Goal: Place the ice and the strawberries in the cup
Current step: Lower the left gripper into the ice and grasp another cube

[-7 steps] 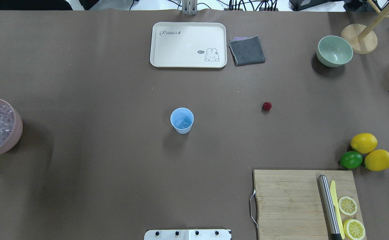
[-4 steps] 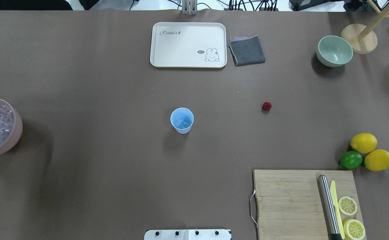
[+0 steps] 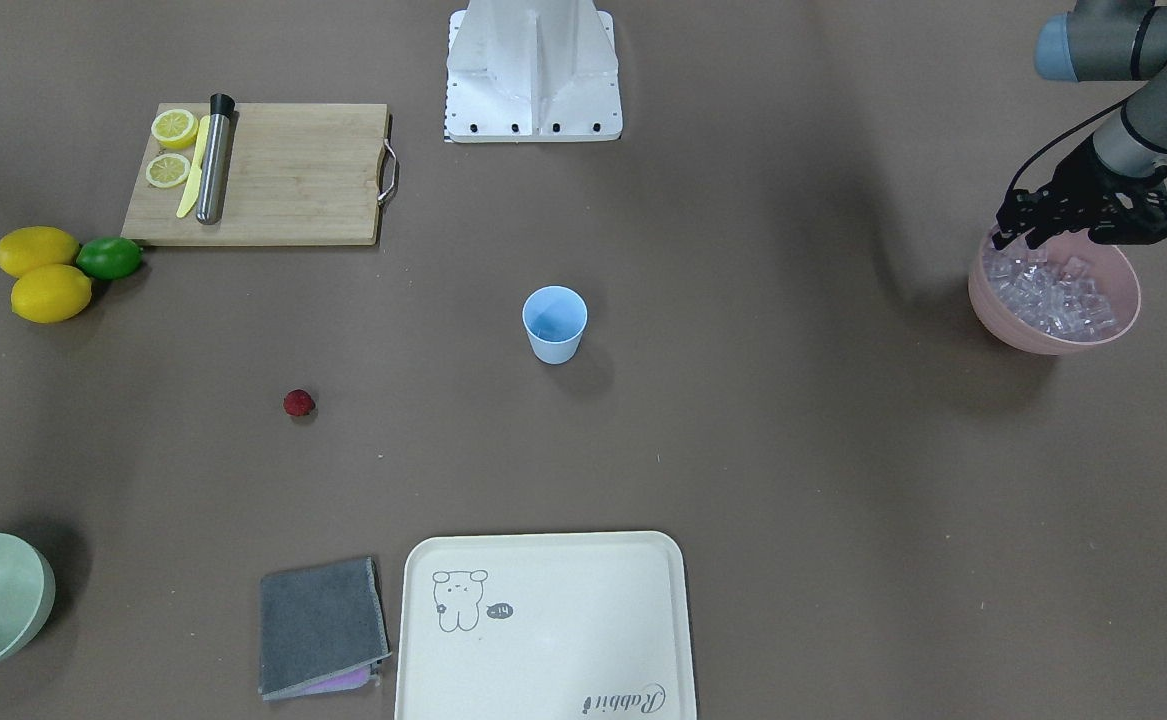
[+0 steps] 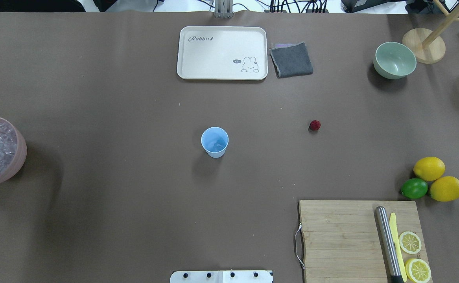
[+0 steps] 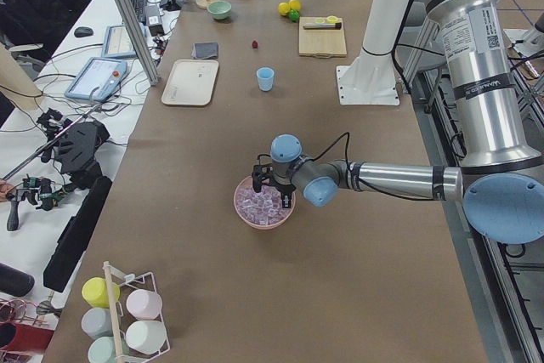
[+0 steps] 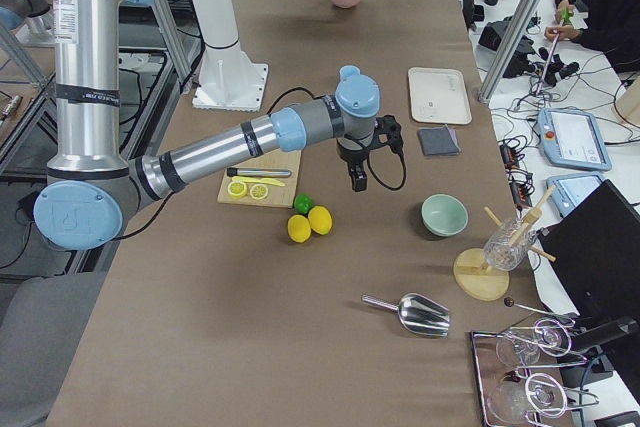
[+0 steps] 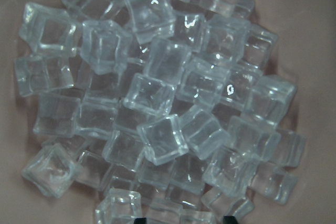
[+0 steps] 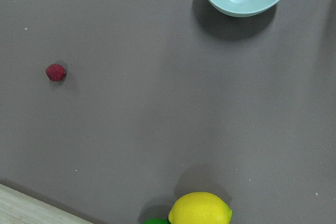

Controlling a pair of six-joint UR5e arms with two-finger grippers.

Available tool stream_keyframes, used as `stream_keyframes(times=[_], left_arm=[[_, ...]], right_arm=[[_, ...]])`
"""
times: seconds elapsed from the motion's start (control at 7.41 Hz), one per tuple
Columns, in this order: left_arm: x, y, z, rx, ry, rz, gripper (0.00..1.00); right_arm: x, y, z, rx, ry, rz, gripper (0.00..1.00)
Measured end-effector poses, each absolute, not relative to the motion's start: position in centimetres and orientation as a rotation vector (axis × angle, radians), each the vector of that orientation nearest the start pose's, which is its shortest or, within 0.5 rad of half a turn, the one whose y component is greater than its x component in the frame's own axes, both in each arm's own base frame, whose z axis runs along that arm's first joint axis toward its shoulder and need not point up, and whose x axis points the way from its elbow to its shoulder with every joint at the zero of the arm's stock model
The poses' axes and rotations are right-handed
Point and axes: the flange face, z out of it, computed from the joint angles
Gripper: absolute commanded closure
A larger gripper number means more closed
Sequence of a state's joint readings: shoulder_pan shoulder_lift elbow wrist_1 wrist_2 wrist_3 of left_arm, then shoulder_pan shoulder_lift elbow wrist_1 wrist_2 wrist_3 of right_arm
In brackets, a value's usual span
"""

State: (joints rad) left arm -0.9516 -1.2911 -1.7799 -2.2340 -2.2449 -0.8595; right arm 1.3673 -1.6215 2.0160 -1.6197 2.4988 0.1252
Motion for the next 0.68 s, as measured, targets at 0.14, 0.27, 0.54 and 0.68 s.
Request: stream_keyframes(times=[0.14, 0.27, 0.54, 0.68], left_arm=[[17.4, -36.7, 60.6, -0.020, 0.867, -0.026, 1.00], [17.4, -36.8, 60.5, -0.020, 0.869, -0.028, 1.00], [17.2, -36.8, 59.8, -0.021, 0.884, -0.026, 1.00], [17.2, -36.7, 59.2, -0.029, 0.905, -0.016, 1.00]], right_arm=[[-3.7, -45.4, 45.8, 0.162, -0.976, -0.228, 0.00], [-3.4, -45.2, 46.0, 0.159, -0.987, -0.220, 0.00], [-3.0, -45.0, 46.2, 0.155, -0.997, -0.211, 0.00], [-3.0, -45.0, 46.2, 0.153, -0.998, -0.210, 0.00]])
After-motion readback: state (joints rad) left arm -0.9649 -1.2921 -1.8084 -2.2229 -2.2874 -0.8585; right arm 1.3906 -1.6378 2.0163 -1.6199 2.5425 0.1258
